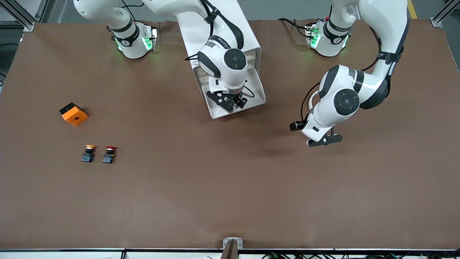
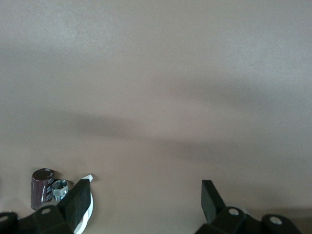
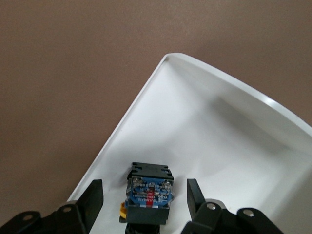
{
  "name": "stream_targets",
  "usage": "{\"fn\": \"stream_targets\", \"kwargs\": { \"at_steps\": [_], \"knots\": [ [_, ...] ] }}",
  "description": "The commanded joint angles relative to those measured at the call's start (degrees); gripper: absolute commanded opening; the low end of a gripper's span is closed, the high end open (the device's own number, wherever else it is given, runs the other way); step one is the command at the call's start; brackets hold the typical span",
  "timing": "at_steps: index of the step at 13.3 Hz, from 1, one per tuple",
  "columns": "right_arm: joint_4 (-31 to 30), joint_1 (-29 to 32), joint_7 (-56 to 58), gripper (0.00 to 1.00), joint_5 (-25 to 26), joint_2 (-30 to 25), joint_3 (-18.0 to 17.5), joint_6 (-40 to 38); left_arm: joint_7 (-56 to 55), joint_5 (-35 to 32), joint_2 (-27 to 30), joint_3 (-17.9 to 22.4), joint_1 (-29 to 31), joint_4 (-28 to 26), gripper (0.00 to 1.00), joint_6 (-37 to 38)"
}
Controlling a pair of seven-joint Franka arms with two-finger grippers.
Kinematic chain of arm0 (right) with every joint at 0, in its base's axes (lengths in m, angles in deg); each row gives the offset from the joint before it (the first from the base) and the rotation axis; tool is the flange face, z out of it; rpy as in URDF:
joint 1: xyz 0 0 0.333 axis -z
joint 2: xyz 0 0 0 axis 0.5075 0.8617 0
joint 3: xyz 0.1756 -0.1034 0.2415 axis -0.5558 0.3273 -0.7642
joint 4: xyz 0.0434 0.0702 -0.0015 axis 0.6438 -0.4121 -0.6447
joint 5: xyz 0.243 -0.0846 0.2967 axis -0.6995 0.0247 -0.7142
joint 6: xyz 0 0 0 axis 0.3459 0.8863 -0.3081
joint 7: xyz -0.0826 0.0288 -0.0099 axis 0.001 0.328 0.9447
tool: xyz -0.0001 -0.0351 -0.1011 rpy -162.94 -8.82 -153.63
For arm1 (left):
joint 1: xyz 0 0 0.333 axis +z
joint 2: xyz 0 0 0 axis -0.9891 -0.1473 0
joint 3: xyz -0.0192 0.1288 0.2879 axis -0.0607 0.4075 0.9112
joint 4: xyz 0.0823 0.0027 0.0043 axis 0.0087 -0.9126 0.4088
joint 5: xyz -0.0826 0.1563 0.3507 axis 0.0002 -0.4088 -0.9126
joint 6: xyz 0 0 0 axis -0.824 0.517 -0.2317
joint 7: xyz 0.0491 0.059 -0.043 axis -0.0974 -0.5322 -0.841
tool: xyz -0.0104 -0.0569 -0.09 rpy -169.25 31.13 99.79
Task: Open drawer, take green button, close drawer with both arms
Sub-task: 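Carry the button with the right gripper while the left gripper pushes drawer shut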
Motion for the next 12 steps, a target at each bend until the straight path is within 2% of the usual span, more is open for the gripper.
{"fn": "stream_targets", "kwargs": {
  "at_steps": [1,2,4,5,6,7,8,9,12],
  "knots": [
    [1.35,-1.29,-1.24,0.76,0.49,1.38,0.66,0.05,-0.69,0.63,-0.43,-0.23,-0.21,0.84,1.0,0.17],
    [1.35,-1.29,-1.24,0.76,0.49,1.64,0.66,0.14,-0.78,0.63,-0.51,-0.23,-0.65,0.84,1.0,0.17],
    [1.43,-1.29,-1.24,0.7,0.49,1.65,0.66,0.14,-1.4,0.72,-1.56,-0.23,-1.01,0.84,1.0,0.08],
    [1.43,-1.29,-1.24,0.61,0.4,1.65,0.57,0.14,-1.66,1.24,-2.0,-0.4,-1.09,0.84,1.0,-0.18],
    [1.43,-1.29,-1.24,0.48,0.22,1.65,0.66,0.14,-2.36,3.07,-2.88,-1.01,-1.18,1.19,1.0,-0.88],
    [1.52,-1.21,-1.24,0.3,0.05,1.65,0.57,0.14,-3.06,4.13,-3.15,-1.28,-1.44,1.63,1.0,-1.32],
    [1.61,-1.12,-1.15,0.07,-0.04,1.65,0.66,0.14,-4.02,4.23,-3.67,-1.28,-1.88,1.89,1.0,-1.5],
    [2.04,-0.94,-1.24,0.0,-0.22,1.65,0.66,0.05,-4.82,4.23,-4.37,-1.28,-2.23,2.68,1.0,-1.59],
    [3.71,-0.42,-0.8,0.0,-0.22,1.56,0.66,-0.65,-7.97,4.23,-5.96,-1.28,-3.9,4.26,1.0,-1.77]
  ]
}}
